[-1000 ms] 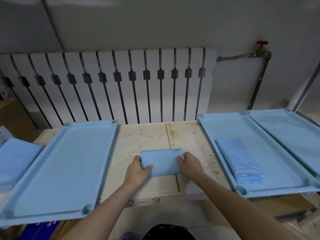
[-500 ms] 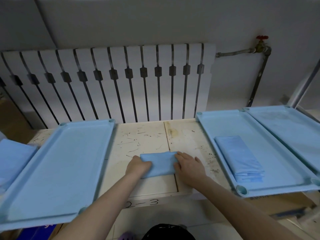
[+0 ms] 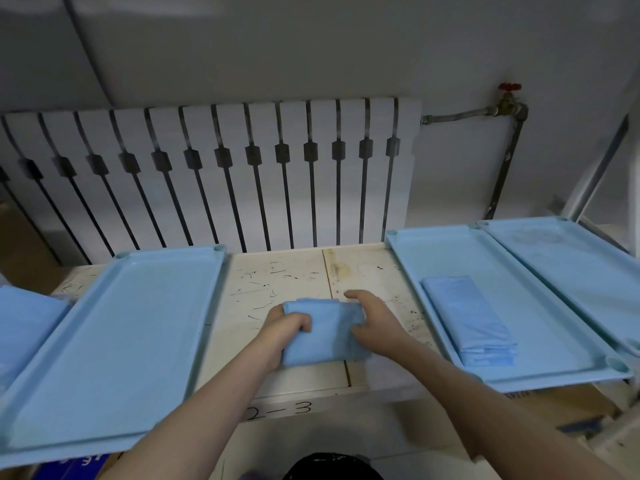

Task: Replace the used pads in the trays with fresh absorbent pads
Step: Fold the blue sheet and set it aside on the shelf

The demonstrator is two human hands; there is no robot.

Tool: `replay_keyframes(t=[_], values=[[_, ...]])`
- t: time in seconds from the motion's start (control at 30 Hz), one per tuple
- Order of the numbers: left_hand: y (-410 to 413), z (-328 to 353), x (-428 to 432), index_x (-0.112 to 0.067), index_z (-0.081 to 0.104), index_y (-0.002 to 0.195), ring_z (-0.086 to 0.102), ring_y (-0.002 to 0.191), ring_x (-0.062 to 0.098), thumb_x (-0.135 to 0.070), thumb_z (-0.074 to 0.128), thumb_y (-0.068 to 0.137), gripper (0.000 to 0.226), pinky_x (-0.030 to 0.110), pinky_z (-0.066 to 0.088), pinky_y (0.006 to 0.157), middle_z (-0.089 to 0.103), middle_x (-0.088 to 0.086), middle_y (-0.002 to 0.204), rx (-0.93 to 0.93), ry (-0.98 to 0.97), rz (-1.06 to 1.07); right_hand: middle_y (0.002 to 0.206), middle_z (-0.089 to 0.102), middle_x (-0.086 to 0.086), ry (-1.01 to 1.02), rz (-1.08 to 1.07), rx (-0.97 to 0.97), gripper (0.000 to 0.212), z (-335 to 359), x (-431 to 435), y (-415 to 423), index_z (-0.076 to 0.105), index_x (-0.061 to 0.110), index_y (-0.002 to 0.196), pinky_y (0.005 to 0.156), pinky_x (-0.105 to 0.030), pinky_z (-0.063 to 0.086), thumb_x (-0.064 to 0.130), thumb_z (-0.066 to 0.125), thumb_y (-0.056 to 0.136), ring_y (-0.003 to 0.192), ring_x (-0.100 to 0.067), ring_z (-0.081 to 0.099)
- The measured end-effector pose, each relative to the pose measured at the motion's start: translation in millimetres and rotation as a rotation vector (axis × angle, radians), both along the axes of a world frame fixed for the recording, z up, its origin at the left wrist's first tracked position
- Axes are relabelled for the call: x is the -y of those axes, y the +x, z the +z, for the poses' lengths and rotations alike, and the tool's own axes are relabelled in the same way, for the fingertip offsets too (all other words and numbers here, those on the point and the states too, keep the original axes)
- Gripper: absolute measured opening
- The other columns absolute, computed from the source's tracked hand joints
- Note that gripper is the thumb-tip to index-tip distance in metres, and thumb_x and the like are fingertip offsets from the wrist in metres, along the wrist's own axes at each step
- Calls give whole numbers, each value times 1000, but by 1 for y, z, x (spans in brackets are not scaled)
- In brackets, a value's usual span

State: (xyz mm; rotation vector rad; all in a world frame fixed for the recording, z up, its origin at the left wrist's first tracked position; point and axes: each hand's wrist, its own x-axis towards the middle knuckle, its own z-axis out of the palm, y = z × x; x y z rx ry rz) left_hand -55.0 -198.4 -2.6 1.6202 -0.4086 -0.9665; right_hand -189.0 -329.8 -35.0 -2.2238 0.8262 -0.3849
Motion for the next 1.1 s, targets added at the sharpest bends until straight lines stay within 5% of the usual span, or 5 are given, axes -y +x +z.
replay_keyframes(t=[0.3,0.5,0.8,0.93,1.1], values=[[-5,21,-13,-18,46,62,43,61,15,-6,53,45,22,20,31,50,46,-3,60,271,14,-220,68,44,7,-136,358,-167,27,32,-5,-17,44,20,69,57,-23,30,24,70,77,61,-7,39],[8,22,-30,-12,60,98,64,82,26,3,69,75,29,28,46,66,69,20,99,217,-57,-132,84,58,4,-59,205,-29,8,24,-7,-40,54,23,86,65,-26,39,28,58,90,75,-10,52],[-2,33,-48,-12,63,96,66,84,19,-16,65,89,9,26,50,69,70,5,95,279,-34,-132,98,58,6,-65,170,-9,13,29,-41,-38,51,27,104,77,-35,45,33,47,94,88,-15,55],[-5,44,-52,-8,66,103,67,83,21,-16,65,88,17,27,51,71,72,9,96,300,4,-303,128,49,12,-69,301,106,56,42,-57,-35,37,26,137,96,-25,41,39,61,88,117,-4,48],[-4,53,-57,-11,68,97,67,84,22,-19,68,86,14,30,51,75,72,10,95,303,-30,-321,102,62,-1,-270,296,-15,25,50,-67,-27,50,21,113,76,-38,48,37,48,94,89,-21,58]])
